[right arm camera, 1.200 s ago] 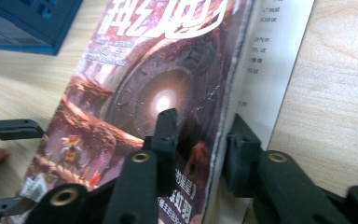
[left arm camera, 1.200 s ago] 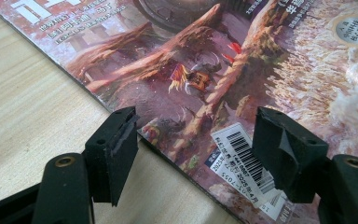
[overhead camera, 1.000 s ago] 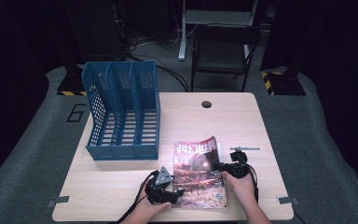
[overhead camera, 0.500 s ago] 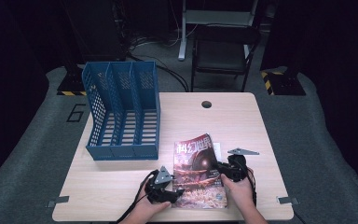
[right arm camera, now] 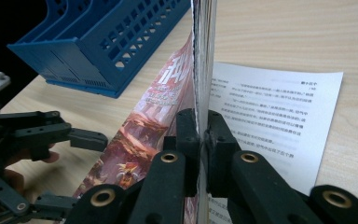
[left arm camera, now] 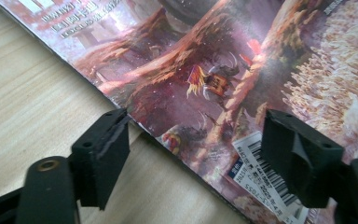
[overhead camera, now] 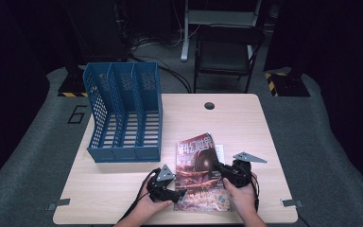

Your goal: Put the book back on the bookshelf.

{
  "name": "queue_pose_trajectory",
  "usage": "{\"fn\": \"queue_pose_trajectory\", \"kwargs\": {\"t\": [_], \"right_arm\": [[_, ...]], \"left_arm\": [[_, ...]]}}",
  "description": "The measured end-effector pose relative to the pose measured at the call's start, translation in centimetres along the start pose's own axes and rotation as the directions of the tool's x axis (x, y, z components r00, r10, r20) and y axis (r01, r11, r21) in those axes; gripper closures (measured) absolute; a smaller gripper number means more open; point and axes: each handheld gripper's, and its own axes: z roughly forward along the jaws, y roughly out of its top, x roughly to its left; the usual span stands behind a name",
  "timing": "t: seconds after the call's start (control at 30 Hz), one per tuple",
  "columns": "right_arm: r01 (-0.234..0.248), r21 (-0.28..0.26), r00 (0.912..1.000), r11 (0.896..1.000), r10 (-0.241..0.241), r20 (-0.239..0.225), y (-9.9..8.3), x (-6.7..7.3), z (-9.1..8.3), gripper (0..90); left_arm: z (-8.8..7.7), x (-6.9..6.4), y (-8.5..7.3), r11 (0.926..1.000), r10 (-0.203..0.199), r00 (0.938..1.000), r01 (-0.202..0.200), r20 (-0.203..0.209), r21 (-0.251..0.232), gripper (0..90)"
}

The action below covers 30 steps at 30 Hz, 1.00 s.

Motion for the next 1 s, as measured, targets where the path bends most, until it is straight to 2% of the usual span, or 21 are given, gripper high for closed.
{"fn": "queue_pose_trajectory", "kwargs": {"t": [0.1,0.17,0.23,0.3,0.43,0.5,0.53,0.57,0.67,0.73,0.87,1.0], "right_arm": [[0.003,-0.018,1.0,1.0,-0.004,-0.003,0.0,0.5,-0.4,86.4],[0.013,-0.026,0.9999,1.0,-0.013,-0.005,0.0,0.6,-0.5,86.4],[0.02,-0.037,0.9998,0.999,-0.02,-0.006,-0.1,0.9,-0.7,86.4],[0.035,-0.056,0.9994,0.998,-0.035,-0.003,-0.1,1.2,-1.2,86.4],[0.033,-0.07,0.9994,0.997,-0.033,-0.008,0.0,1.5,-1.7,86.4],[0.041,-0.085,0.999,0.996,-0.042,-0.015,0.0,1.6,-1.9,86.4],[0.044,-0.088,0.9988,0.995,-0.046,-0.017,0.0,1.7,-1.9,86.4],[0.047,-0.086,0.9987,0.995,-0.048,-0.014,0.0,1.7,-2.0,86.4],[0.055,-0.094,0.9982,0.994,-0.057,-0.02,0.1,1.8,-2.0,86.4],[0.059,-0.098,0.9978,0.993,-0.062,-0.025,0.1,1.9,-2.0,86.4],[0.061,-0.099,0.9976,0.993,-0.064,-0.028,0.1,2.0,-2.1,86.4],[0.059,-0.104,0.9976,0.993,-0.063,-0.028,0.1,2.2,-2.2,86.4]], "left_arm": [[0.2,0.1,0.2,0.9999,-0.012,0.9999,0.012,-0.001,-0.01,17.2],[0.3,0.3,0.4,1.0,-0.005,1.0,0.005,0.0,-0.006,14.6],[0.5,0.4,0.5,0.9997,-0.02,0.9998,0.02,0.001,-0.012,13.6],[0.7,0.8,0.7,0.9996,-0.028,0.9994,0.028,0.019,-0.009,10.6],[0.9,1.2,1.1,0.9991,-0.04,0.9991,0.04,0.012,-0.014,6.2],[1.2,1.7,1.6,0.9964,-0.074,0.997,0.075,0.024,-0.04,5.6],[1.2,1.7,1.6,0.9964,-0.074,0.997,0.075,0.024,-0.04,5.0],[1.5,2.0,1.9,0.9942,-0.096,0.9945,0.098,0.044,-0.045,4.5],[2.1,2.5,2.3,0.9936,-0.107,0.9925,0.109,0.059,-0.029,2.2],[2.3,2.5,2.5,0.9934,-0.111,0.9922,0.112,0.057,-0.023,2.0],[2.9,2.8,3.0,0.9928,-0.114,0.9896,0.116,0.088,-0.028,0.5],[3.4,3.3,3.5,0.995,-0.084,0.989,0.09,0.122,-0.043,0.5]]}}
